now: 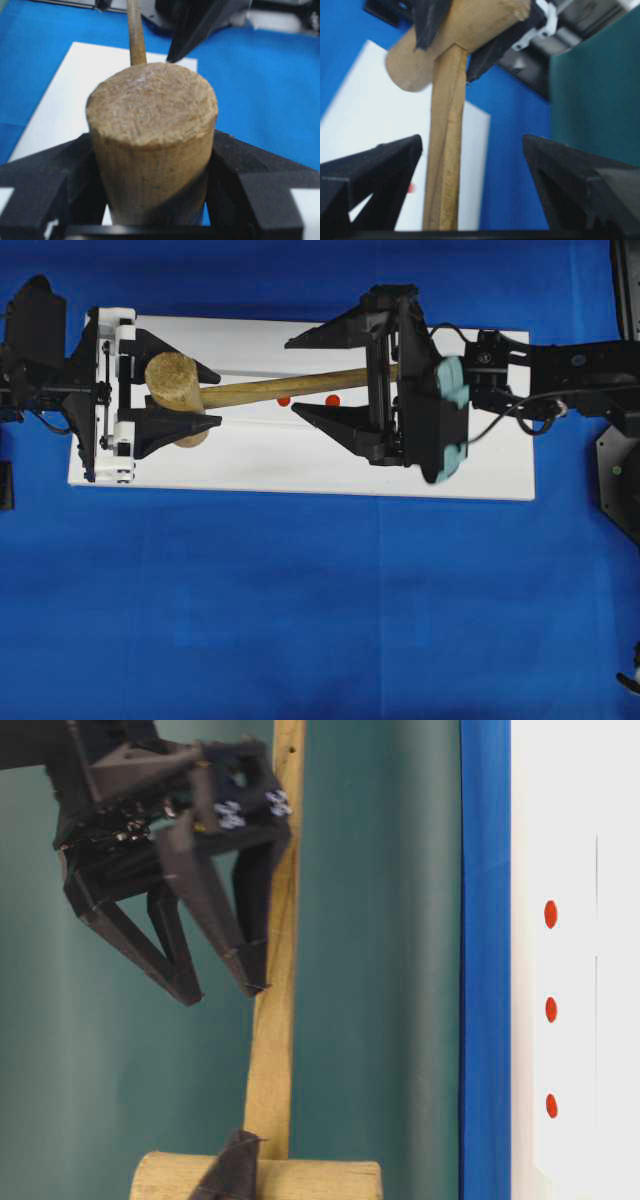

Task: Hit the mark with a hammer.
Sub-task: 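Close the left gripper around the mallet head to steady it, then open the left gripper and withdraw it to the left edge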

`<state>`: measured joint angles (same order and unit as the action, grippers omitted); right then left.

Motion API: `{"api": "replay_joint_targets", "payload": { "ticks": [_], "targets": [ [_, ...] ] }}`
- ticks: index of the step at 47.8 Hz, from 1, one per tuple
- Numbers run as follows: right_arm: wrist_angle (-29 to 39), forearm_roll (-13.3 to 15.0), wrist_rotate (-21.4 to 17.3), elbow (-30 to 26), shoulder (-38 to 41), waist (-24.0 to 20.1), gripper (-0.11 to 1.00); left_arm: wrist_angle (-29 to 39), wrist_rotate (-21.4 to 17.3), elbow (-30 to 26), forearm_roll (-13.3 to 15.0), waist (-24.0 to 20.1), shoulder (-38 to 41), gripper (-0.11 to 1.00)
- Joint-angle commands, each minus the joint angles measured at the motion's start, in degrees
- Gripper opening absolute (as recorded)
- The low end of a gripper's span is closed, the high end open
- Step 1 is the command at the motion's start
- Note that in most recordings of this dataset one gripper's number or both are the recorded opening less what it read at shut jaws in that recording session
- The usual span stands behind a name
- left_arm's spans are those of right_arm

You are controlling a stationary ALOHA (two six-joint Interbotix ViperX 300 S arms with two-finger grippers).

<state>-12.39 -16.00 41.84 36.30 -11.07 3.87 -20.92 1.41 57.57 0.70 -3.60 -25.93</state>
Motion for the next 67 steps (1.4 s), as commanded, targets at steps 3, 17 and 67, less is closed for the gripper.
{"api": "replay_joint_targets", "payload": {
  "ticks": [3,17,67],
  "targets": [
    [3.16,-0.53,-6.33,-2.11,-1.32,-0.09,0.96,0.88,-5.89,-0.97,-0.18,0.09,-0.53,0.45],
    [5.98,-0.62,-12.22,-2.29,-0.70,-0.09,0.96,1.67,-9.76,-0.97,-0.09,0.26,-0.62,0.45],
    [8.00,-0.44,-17.05,-2.29,4.13,1.23,0.01,1.49,-9.67,-1.05,0.18,1.67,-1.49,0.45]
  ]
}}
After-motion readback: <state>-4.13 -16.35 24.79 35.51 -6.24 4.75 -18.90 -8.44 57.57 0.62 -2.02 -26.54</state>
